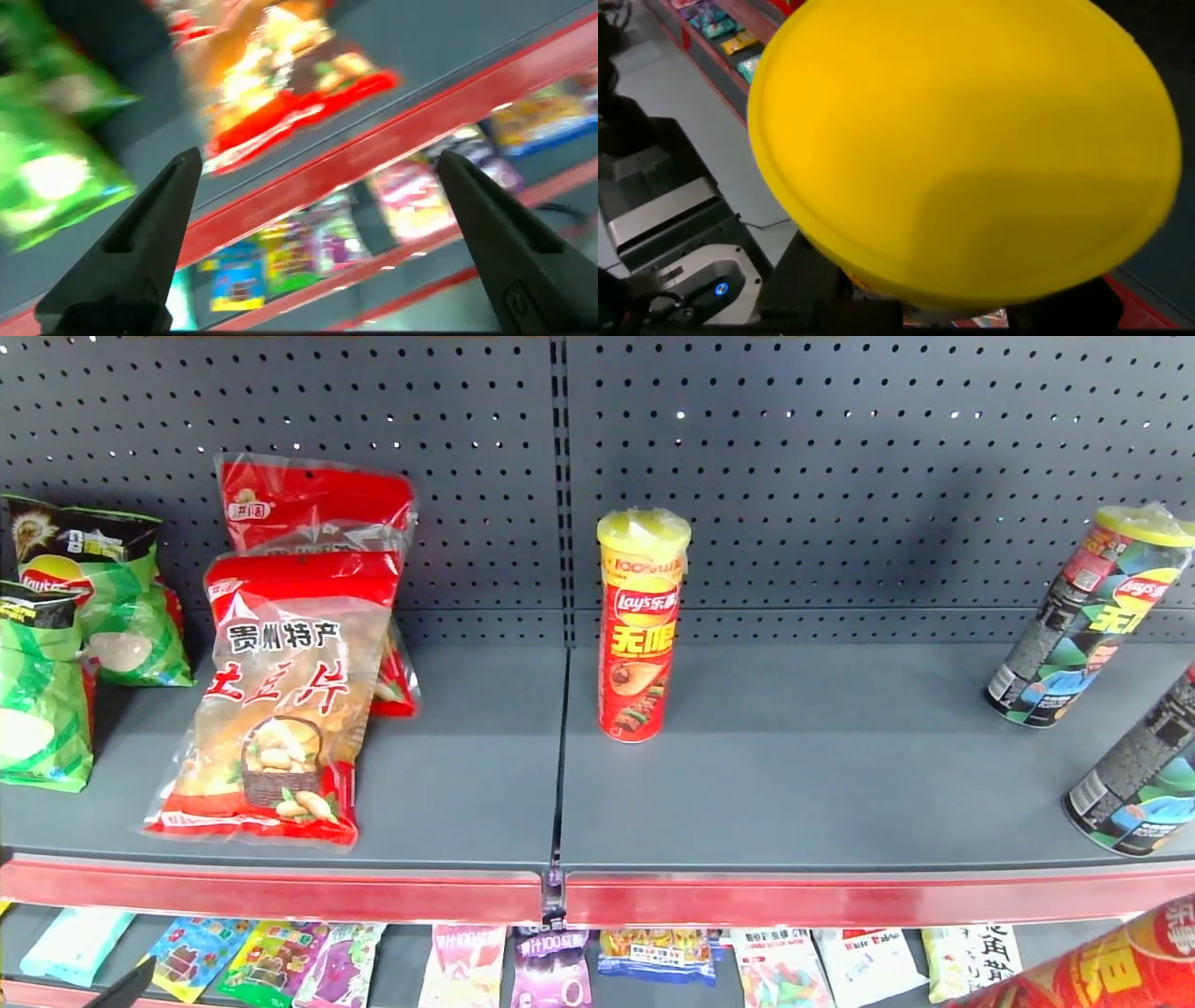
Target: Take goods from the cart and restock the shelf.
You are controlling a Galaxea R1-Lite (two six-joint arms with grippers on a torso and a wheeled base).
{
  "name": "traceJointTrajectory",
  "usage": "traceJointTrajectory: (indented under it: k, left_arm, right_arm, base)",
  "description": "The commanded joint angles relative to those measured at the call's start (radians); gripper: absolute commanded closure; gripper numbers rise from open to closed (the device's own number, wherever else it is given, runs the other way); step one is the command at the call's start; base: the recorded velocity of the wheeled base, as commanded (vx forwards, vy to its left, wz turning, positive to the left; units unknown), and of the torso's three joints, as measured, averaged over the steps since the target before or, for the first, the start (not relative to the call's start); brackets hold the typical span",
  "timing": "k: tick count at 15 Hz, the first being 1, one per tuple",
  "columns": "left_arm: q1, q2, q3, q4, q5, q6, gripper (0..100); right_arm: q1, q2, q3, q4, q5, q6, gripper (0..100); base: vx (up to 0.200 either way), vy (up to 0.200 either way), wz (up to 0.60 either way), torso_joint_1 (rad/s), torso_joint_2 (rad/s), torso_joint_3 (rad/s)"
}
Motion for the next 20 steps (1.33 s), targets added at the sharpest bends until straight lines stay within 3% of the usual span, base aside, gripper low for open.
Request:
traceJointTrajectory:
  k: [1, 3, 4, 6, 8, 9, 10, 13, 16, 20]
  left_arm:
    - [-0.003, 0.194, -0.126, -0.024, -0.158, -0.135, 0]
    - [-0.003, 0.395, -0.258, -0.058, -0.264, -0.204, 0]
    - [-0.003, 0.498, -0.302, -0.110, -0.320, -0.216, 0]
    - [-0.008, 0.685, -0.388, -0.241, -0.391, -0.216, 0]
    - [-0.028, 0.831, -0.499, -0.277, -0.534, -0.221, 0]
    - [-0.036, 0.880, -0.546, -0.291, -0.569, -0.216, 0]
    - [-0.037, 0.886, -0.552, -0.294, -0.572, -0.215, 0]
    - [-0.069, 1.044, -0.750, -0.346, -0.661, -0.215, 0]
    - [-0.103, 1.070, -0.781, -0.345, -0.705, -0.215, 0]
    - [-0.106, 1.155, -0.853, -0.348, -0.712, -0.195, 0]
  right_arm:
    - [0.017, 0.002, -0.002, 0.001, 0.009, -0.001, 100]
    - [0.033, 0.031, -0.034, 0.001, 0.011, 0.001, 100]
    - [0.031, 0.054, -0.036, -0.001, 0.009, 0.001, 100]
    - [0.028, 0.091, -0.037, -0.010, 0.001, 0.001, 100]
    - [0.022, 0.112, -0.060, -0.006, 0.000, 0.002, 100]
    - [0.019, 0.114, -0.059, -0.004, 0.000, 0.002, 100]
    - [0.019, 0.115, -0.059, -0.004, 0.000, 0.002, 100]
    - [0.000, 0.132, -0.059, -0.007, 0.000, 0.018, 100]
    - [0.000, 0.152, -0.071, -0.012, 0.000, 0.018, 100]
    - [0.000, 0.152, -0.077, -0.012, -0.002, 0.018, 100]
  base:
    - [0.000, 0.000, 0.00, 0.000, 0.00, 0.000]
    - [0.000, 0.000, 0.00, 0.000, 0.00, 0.000]
    - [0.000, 0.000, 0.00, 0.000, 0.00, 0.000]
    - [0.000, 0.000, 0.00, 0.000, 0.00, 0.000]
    - [0.000, 0.000, 0.00, 0.000, 0.00, 0.000]
    - [0.000, 0.000, 0.00, 0.000, 0.00, 0.000]
    - [0.000, 0.000, 0.00, 0.000, 0.00, 0.000]
    - [0.000, 0.000, 0.00, 0.000, 0.00, 0.000]
    - [0.000, 0.000, 0.00, 0.000, 0.00, 0.000]
    - [0.000, 0.000, 0.00, 0.000, 0.00, 0.000]
